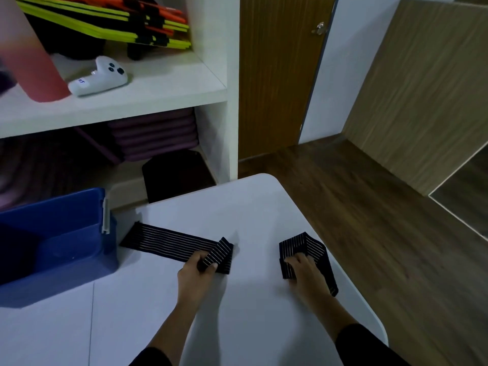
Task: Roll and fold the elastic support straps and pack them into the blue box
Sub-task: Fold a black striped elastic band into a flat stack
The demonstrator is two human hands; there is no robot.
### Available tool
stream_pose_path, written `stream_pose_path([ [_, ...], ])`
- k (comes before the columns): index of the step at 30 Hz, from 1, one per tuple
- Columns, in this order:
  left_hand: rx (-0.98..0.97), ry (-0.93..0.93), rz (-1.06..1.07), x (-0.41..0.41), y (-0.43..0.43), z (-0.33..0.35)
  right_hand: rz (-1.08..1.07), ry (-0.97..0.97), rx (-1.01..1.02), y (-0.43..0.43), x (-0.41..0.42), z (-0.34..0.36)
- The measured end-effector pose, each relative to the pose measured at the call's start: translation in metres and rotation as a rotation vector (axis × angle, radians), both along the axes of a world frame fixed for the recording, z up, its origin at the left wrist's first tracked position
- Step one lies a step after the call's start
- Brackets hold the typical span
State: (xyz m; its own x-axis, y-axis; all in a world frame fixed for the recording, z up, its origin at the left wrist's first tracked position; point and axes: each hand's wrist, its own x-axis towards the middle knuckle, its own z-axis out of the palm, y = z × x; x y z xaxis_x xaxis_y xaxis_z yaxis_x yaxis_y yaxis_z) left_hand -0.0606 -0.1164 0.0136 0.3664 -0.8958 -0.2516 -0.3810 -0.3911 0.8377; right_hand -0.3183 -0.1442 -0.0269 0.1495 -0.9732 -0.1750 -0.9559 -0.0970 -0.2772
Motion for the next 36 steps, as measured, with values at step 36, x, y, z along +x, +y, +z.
stream_pose_path([
  [36,-0.518,0.100,-0.254,0.013,-0.043,0.196,0.329,-0.775,-0.059,-0.094,0.059,0.282],
])
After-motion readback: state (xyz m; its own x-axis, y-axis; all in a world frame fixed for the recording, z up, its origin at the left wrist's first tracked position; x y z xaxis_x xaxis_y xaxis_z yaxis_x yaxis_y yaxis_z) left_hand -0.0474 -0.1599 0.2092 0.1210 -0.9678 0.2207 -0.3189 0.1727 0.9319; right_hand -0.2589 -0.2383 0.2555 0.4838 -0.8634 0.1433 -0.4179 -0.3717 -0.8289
